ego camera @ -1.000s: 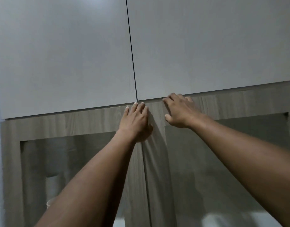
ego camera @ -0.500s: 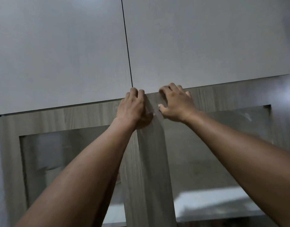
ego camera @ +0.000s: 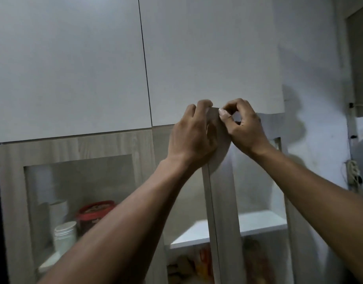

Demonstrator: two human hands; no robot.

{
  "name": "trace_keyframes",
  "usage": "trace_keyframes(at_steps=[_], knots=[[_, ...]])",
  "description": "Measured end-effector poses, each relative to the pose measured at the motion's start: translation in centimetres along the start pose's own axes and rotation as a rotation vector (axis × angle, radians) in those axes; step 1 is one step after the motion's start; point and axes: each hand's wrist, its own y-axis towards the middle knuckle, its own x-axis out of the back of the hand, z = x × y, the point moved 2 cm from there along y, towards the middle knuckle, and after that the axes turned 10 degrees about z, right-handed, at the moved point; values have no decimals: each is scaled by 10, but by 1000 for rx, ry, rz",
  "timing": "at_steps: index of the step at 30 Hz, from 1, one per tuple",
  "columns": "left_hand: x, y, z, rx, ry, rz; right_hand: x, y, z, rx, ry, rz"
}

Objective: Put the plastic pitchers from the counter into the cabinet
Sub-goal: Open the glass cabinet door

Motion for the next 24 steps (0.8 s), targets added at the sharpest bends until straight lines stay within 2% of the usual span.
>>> trace_keyframes(at_steps=[6, 10, 14, 18, 20, 22, 24], knots=[[-22, 1, -115, -128, -331, -207, 101, -45, 7, -91, 232, -17], [-57, 4, -188, -114, -599, -223, 173, -81, 4, -200, 387, 20], [-97, 5, -260, -117, -687, -165, 249, -124, -1, -340, 408, 48], [-153, -9, -315, -220, -623, 17, 316, -156, -16, -474, 458, -132], [-179, -15, -336, -257, -557, 170, 342, -166, -25, -508, 304, -180], [-205, -16, -352, -285, -484, 309, 362, -175, -36, -513, 18, -184], [-230, -12, -363, -316, -426, 379, 377, -187, -48, -504, -273, -180]])
